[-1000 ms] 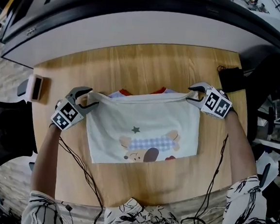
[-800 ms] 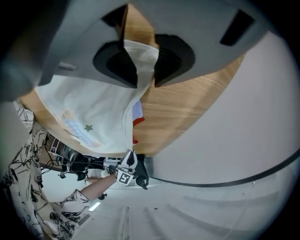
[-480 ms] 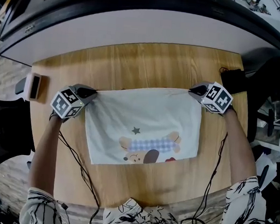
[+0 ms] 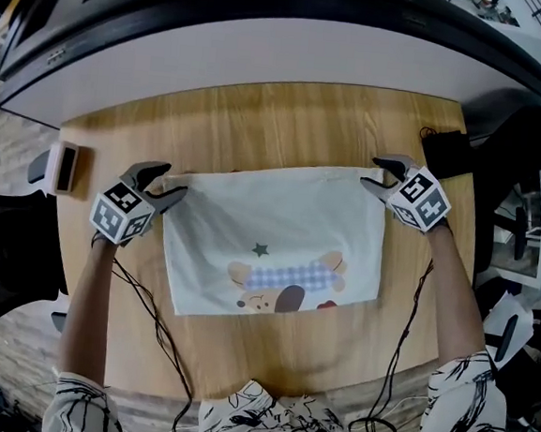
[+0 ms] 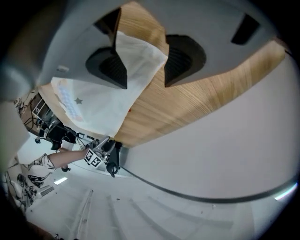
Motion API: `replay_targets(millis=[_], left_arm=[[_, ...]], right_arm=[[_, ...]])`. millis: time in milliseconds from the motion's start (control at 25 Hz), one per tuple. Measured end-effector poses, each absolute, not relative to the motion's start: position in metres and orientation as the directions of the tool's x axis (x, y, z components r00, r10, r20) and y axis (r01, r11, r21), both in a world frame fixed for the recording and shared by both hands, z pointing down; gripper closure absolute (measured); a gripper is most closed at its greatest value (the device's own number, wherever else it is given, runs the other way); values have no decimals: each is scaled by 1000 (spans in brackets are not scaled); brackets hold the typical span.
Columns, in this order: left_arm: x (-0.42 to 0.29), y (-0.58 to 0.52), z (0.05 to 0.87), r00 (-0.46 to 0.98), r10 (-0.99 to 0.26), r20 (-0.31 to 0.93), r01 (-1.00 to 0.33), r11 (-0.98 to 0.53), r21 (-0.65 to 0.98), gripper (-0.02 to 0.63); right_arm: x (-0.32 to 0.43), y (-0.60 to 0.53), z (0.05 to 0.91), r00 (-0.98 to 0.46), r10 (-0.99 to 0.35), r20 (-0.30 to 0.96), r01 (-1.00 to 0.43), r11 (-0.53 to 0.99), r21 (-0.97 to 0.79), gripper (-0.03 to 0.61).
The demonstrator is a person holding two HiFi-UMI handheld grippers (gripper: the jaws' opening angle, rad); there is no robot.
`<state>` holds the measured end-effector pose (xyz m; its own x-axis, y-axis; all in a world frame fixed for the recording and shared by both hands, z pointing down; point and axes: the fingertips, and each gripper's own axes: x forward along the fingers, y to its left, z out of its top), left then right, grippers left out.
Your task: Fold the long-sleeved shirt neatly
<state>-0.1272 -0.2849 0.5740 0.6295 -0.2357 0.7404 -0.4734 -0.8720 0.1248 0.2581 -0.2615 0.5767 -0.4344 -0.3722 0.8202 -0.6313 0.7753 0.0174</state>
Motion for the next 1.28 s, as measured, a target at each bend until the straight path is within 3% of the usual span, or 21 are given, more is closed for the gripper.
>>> replay_targets(millis=[160,200,320,480,680,880,1280], left_arm=[[-112,-242,540,649,-320,690,-477,-878,42,371],[-109,-229,537,647,-323,691,-473,-881,31,394],[-106,-178,550,635,-239,735,-413,-909,61,405],[-119,-141,583,583,-155,797,-356,-931,80,400],[-127,-140,594,599,-148,787,-387,-914,123,397],[-112,-109,552,644,-184,743,-370,-925,91,396],[-126,-60,592,575,-181,798,-374,-925,60,391]], right_arm=[[232,-215,548,-501,-448,741,-680,733,-15,363],[227,-199,547,-509,-447,735,-684,729,-31,401],[215,-151,556,-527,-402,749,-669,739,-74,430],[213,-111,586,-517,-333,788,-644,758,-102,425],[222,-106,596,-534,-353,768,-670,732,-129,422],[217,-83,554,-563,-391,728,-655,748,-105,402],[228,-34,598,-502,-325,802,-620,781,-71,390]])
